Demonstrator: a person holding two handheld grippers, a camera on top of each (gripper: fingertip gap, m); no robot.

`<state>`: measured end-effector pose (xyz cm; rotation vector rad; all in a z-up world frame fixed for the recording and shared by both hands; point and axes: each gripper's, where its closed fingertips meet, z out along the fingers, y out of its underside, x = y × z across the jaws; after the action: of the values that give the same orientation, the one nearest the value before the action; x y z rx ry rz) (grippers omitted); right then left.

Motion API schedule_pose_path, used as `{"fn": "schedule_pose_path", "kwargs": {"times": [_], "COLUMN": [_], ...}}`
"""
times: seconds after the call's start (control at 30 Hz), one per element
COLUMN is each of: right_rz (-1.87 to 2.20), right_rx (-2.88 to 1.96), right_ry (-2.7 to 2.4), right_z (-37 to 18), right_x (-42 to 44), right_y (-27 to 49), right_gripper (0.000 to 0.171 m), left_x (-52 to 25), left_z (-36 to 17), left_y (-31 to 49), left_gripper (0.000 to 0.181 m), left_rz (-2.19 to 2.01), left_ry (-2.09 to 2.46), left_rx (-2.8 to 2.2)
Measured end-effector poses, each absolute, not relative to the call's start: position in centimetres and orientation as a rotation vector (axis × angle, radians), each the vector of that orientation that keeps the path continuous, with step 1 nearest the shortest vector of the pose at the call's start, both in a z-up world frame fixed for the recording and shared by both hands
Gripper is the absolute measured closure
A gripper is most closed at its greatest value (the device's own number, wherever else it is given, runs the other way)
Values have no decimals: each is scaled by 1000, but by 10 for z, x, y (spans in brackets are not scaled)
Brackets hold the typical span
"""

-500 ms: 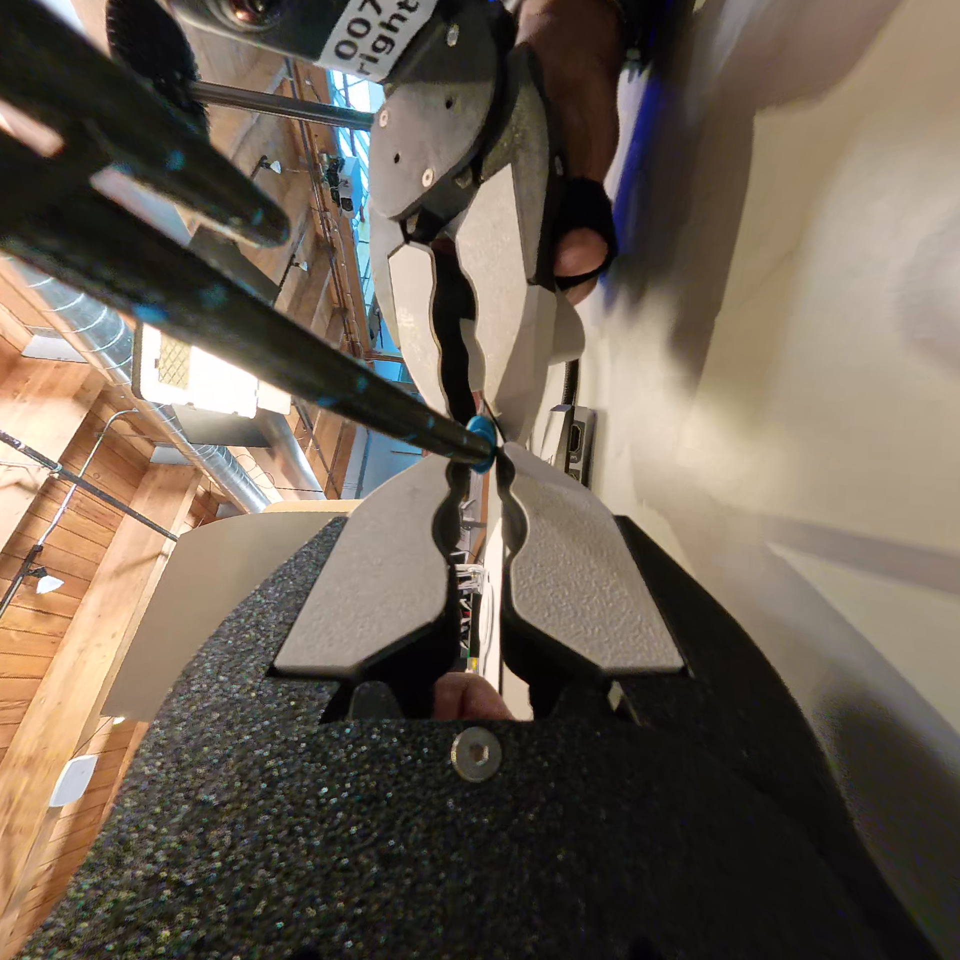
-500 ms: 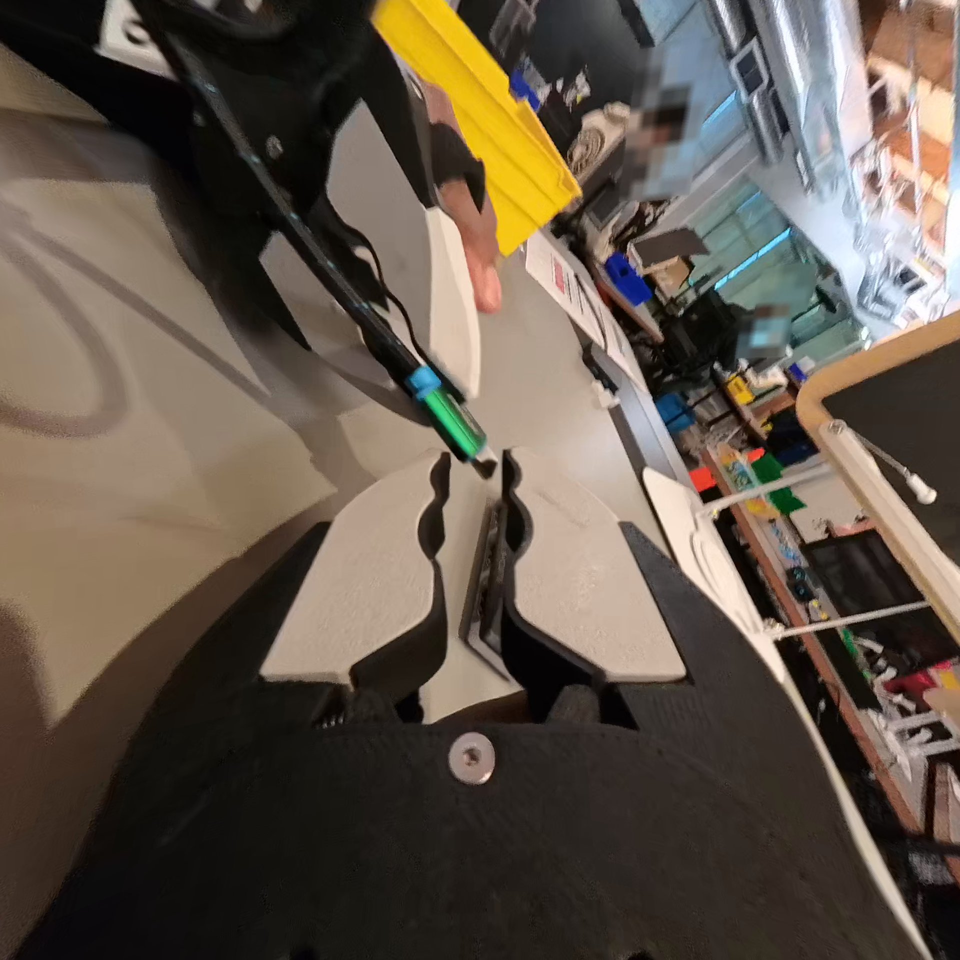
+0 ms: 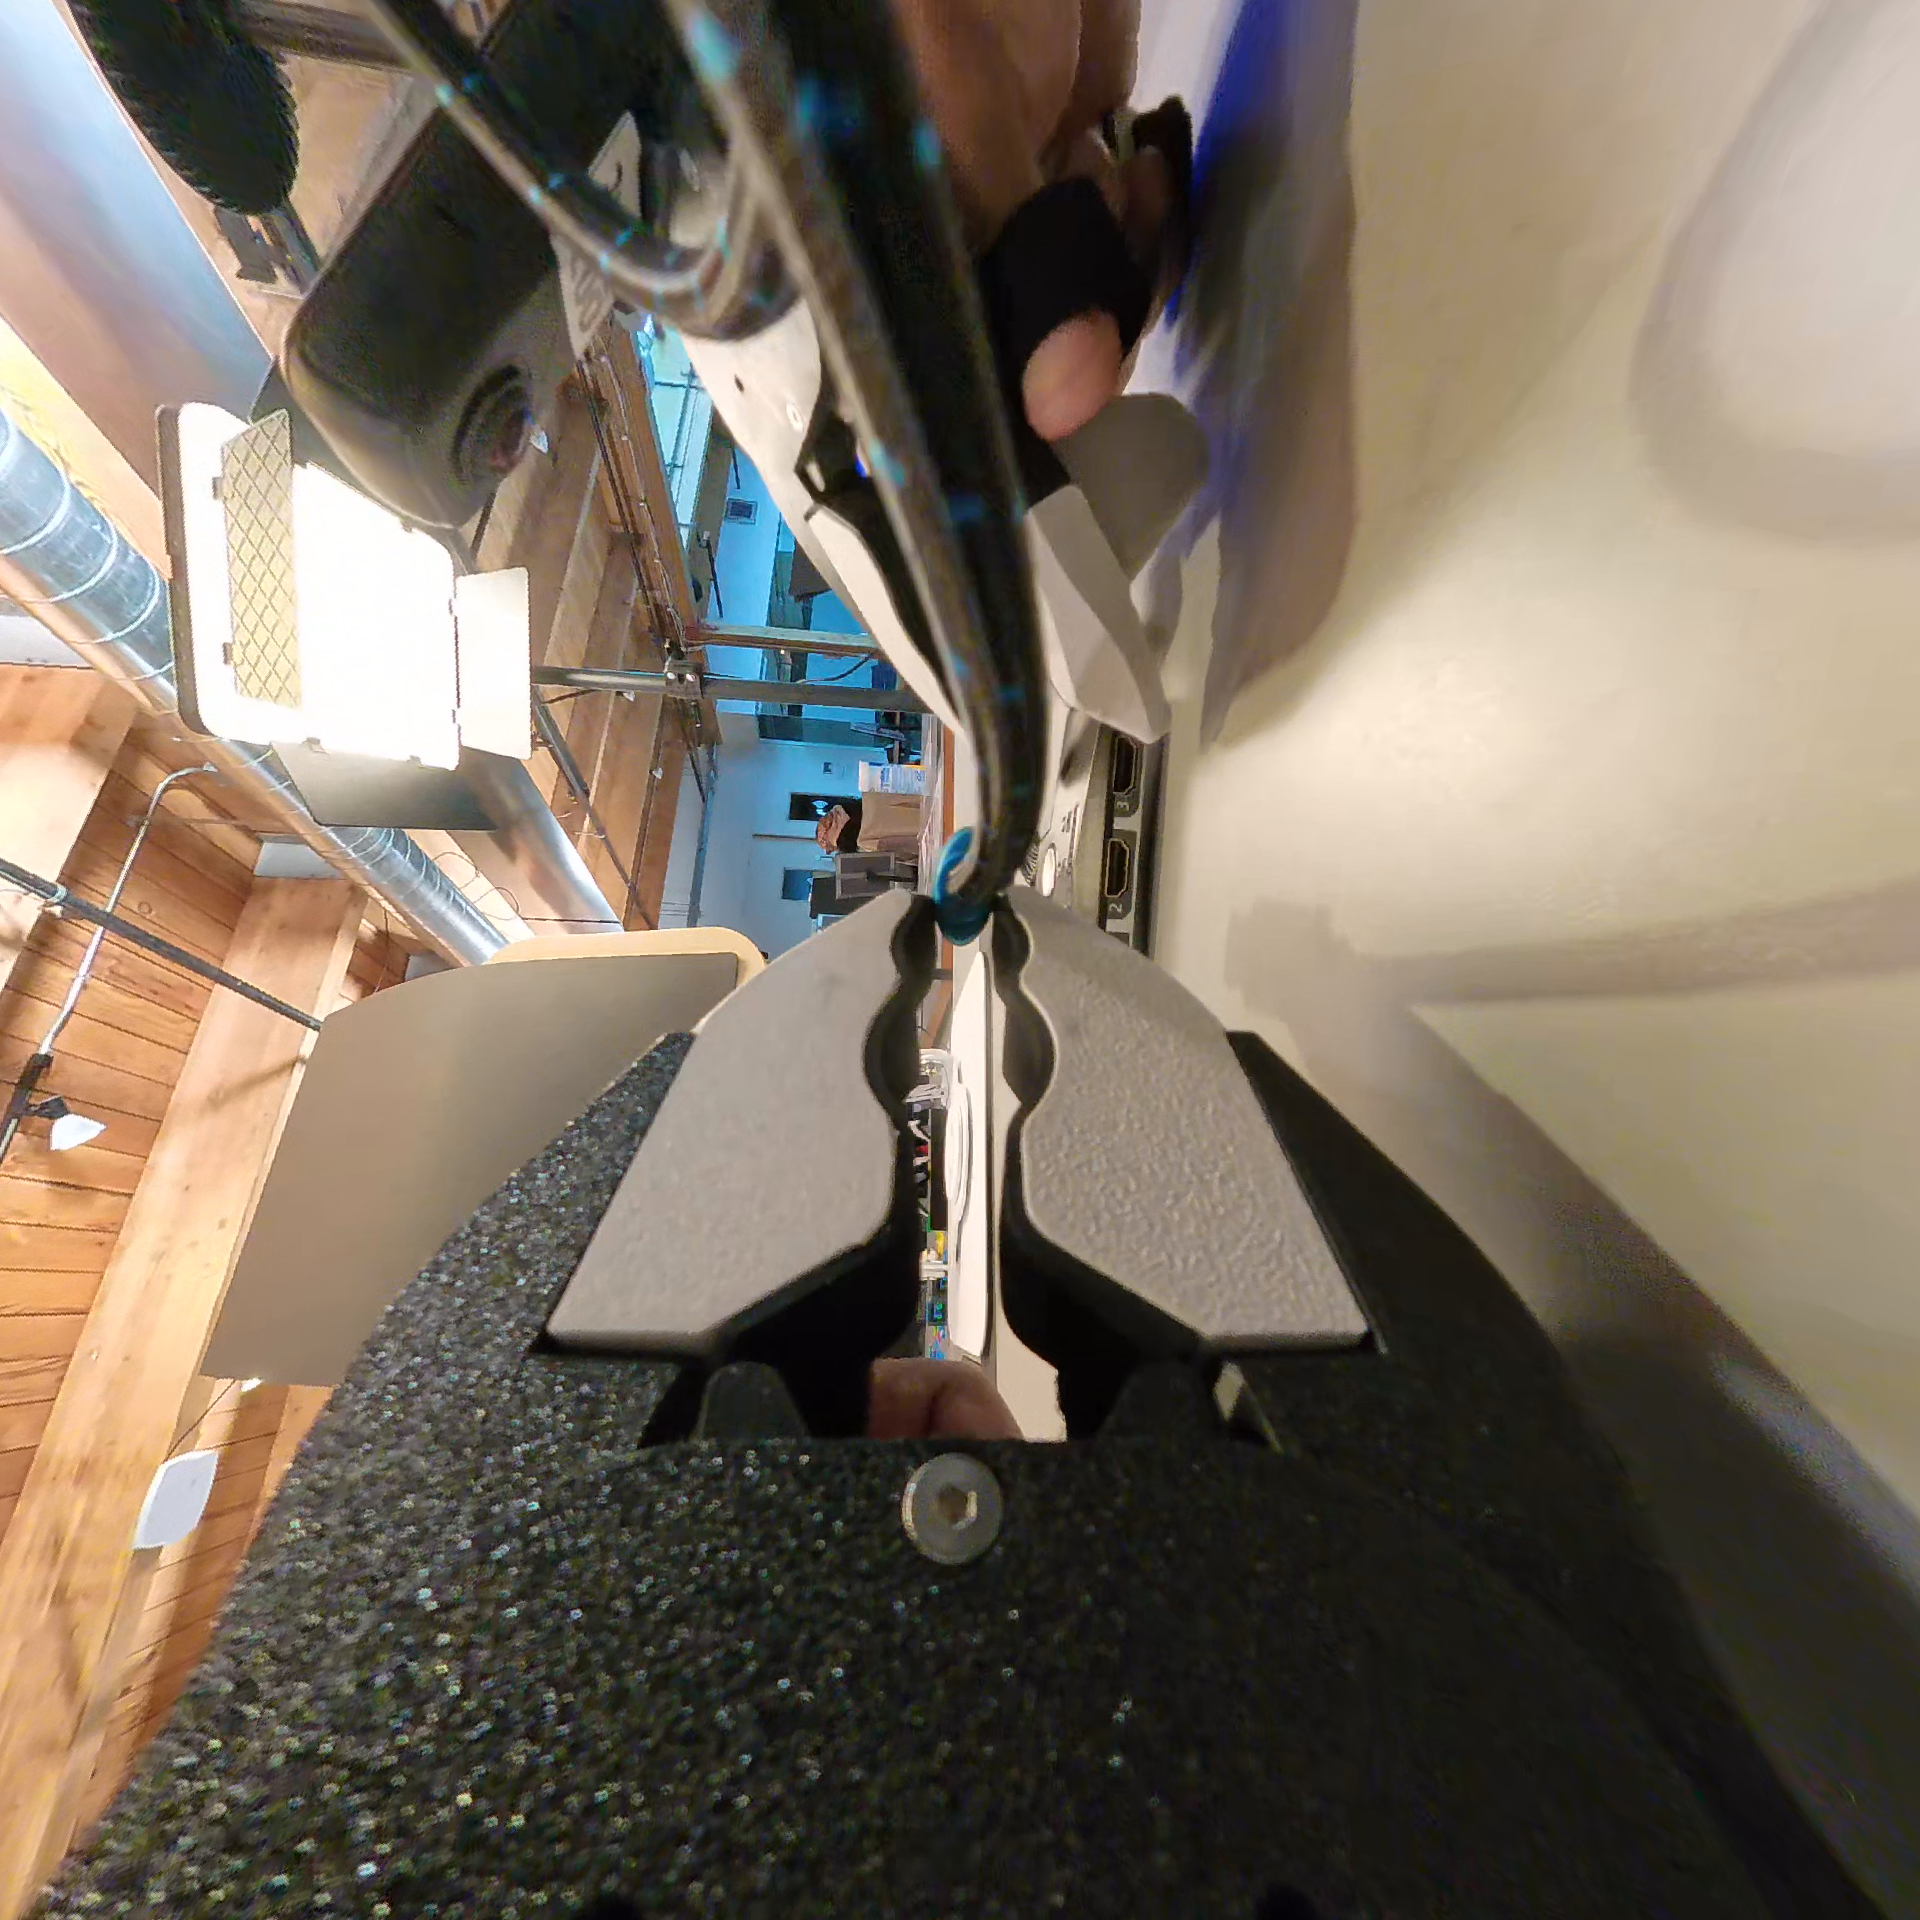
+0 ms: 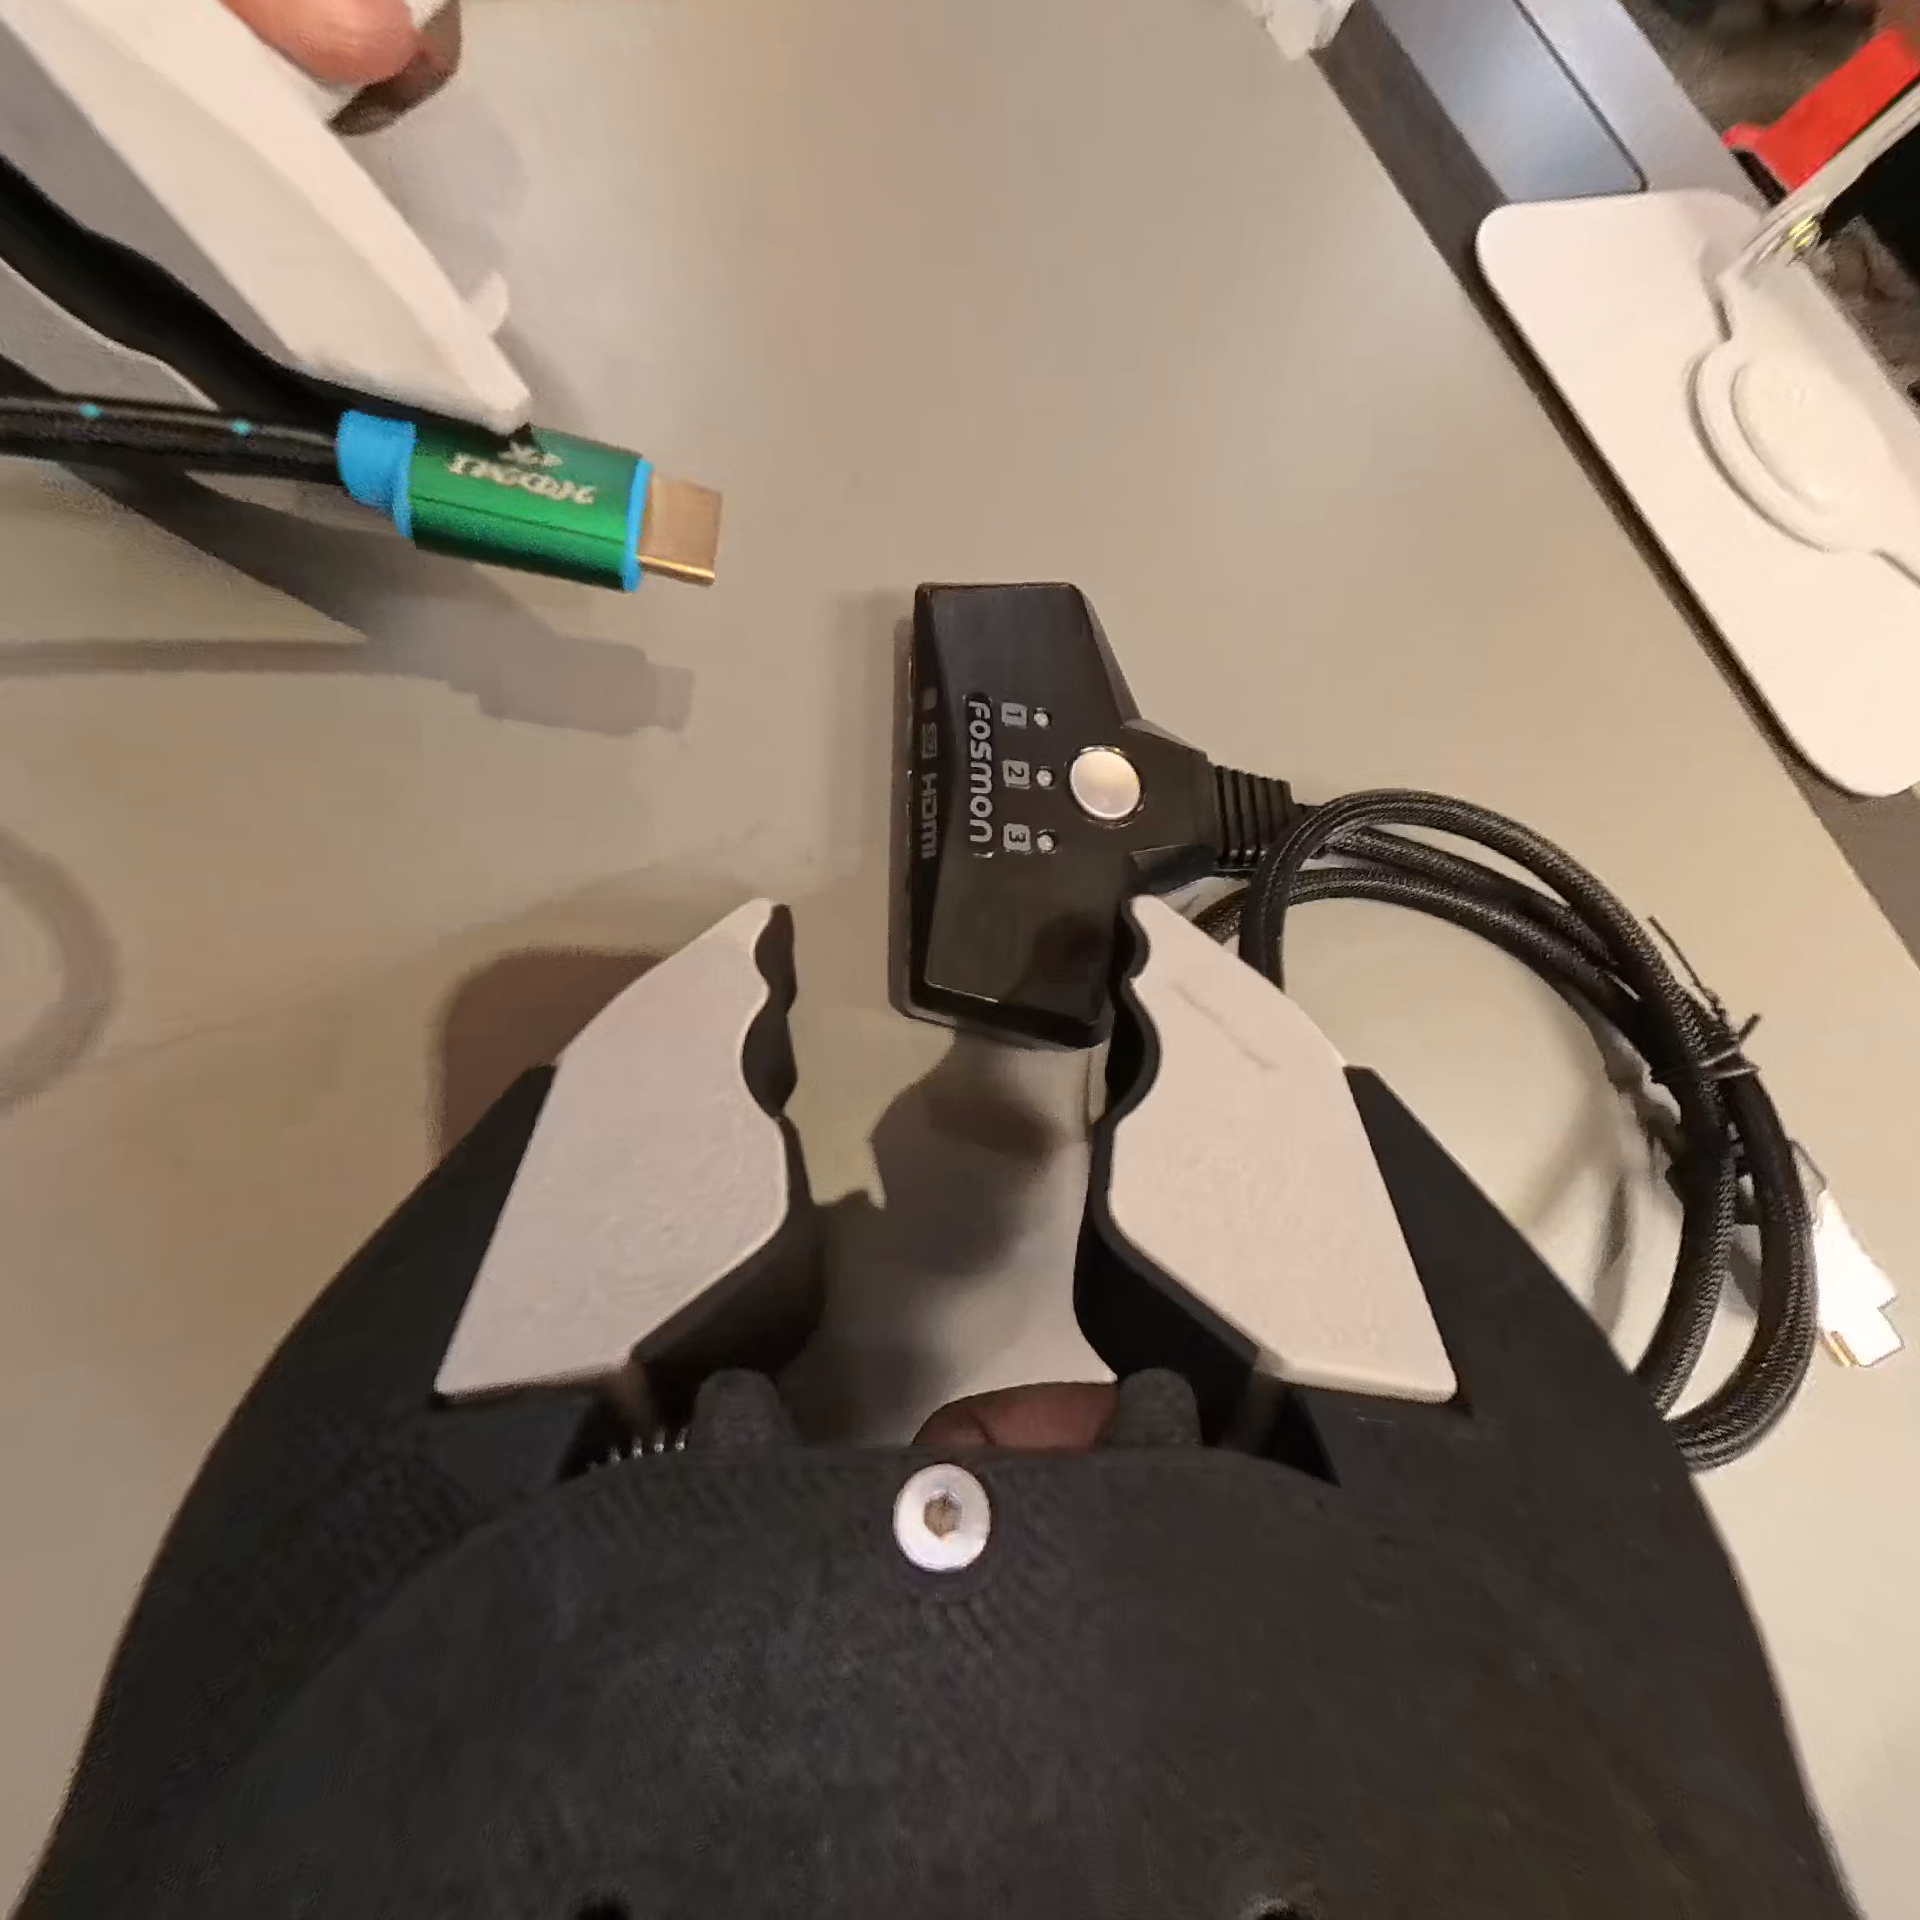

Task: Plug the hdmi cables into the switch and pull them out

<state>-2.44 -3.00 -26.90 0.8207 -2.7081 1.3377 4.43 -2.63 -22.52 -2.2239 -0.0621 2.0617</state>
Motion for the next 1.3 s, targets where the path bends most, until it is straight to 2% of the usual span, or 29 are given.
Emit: {"fn": "schedule_pose_path", "kwargs": {"times": [0.43, 0.53, 0.6, 0.7, 0.9, 1.07, 1.3], "right_rz": [1225, 1225, 1219, 1223, 1256, 1432, 1651], "right_rx": [584, 564, 561, 578, 801, 1151, 1354], "right_ry": [-2787, -2807, -2834, -2826, -2747, -2593, -2237], "right_z": [-279, -280, -281, -281, -275, -257, -240], "right_x": [-36, -40, -41, -41, -33, 1, 30], "right_y": [-33, -37, -38, -37, -22, -8, -18], "right_gripper": [113, 116, 124, 124, 118, 130, 115], "left_x": [42, 41, 40, 39, 40, 40, 41], "left_z": [-227, -227, -229, -230, -227, -224, -220], "left_y": [-26, -26, -26, -28, -30, -29, -11], "left_gripper": [171, 171, 171, 171, 171, 171, 171], "left_rz": [2034, 2024, 2011, 2009, 2030, 2044, 2028], "left_ry": [-87, -91, -93, -93, -89, -71, 2], "left_rx": [-2225, -2218, -2224, -2228, -2218, -2202, -2149]}}
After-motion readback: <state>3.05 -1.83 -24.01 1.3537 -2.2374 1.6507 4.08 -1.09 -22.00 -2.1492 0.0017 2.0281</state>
